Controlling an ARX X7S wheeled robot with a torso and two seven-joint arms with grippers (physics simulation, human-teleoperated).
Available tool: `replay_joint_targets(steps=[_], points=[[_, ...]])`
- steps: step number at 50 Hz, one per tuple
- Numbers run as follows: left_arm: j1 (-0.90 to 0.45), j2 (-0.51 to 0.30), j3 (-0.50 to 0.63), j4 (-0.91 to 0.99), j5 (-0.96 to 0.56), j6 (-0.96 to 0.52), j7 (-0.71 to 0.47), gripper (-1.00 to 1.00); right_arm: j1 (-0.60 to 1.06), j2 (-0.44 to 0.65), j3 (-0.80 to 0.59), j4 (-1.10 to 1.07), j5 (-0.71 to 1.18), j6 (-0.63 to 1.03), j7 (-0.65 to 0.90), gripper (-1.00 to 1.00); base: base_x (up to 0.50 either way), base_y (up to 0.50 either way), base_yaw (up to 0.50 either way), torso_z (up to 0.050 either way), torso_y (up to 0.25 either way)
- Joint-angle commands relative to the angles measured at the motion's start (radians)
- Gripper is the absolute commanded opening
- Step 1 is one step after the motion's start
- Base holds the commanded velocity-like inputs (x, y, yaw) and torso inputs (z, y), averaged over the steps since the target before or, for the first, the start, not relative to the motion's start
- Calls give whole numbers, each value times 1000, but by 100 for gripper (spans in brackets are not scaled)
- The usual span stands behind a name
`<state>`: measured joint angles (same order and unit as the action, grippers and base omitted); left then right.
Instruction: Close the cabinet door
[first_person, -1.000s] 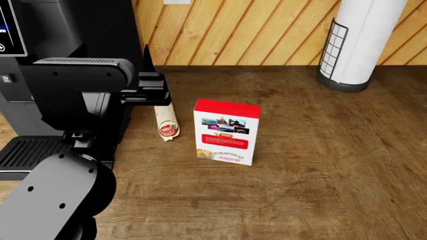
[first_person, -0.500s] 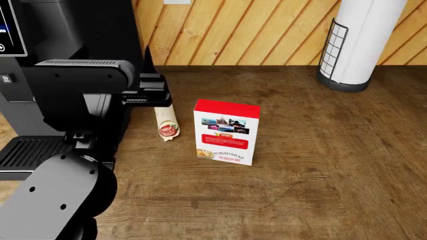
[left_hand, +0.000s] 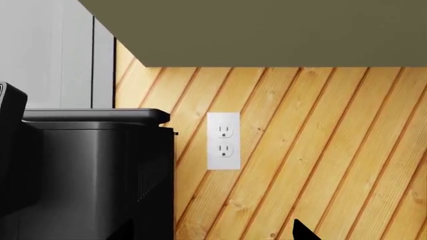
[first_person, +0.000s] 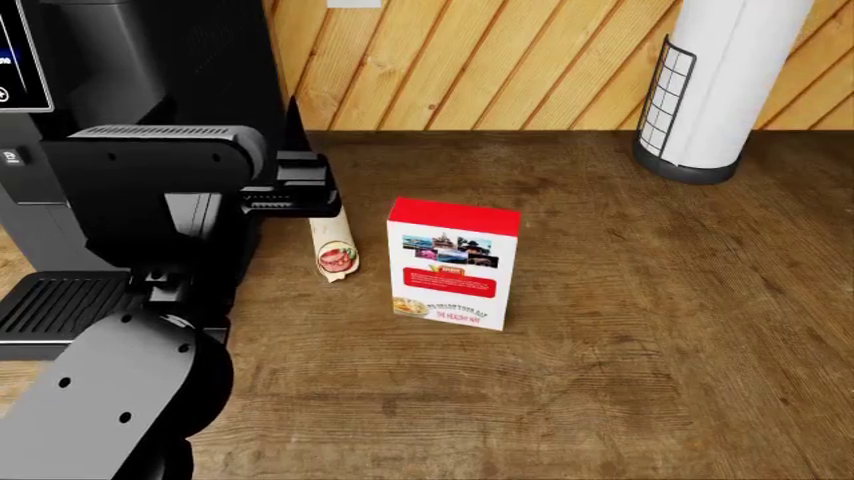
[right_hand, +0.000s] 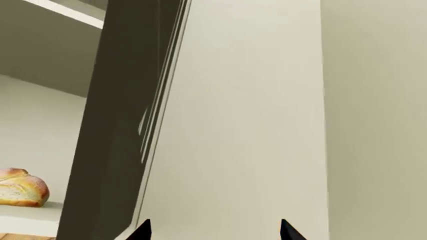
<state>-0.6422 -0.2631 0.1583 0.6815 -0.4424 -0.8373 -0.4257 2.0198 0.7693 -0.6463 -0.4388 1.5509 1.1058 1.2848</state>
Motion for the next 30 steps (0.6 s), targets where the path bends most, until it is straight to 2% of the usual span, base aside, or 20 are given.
replay_joint_targets(steps=[1,30], points=[[1,-3,2,-6,-4,7,-3,100,41,-46,-4,97,-103,6,-91,100,16,3,5,0,0],[12,-15,-6,-9,-22,26,-11,100,106,-127,-58,143,-182,21,-180,100,6,2,5,4,0]])
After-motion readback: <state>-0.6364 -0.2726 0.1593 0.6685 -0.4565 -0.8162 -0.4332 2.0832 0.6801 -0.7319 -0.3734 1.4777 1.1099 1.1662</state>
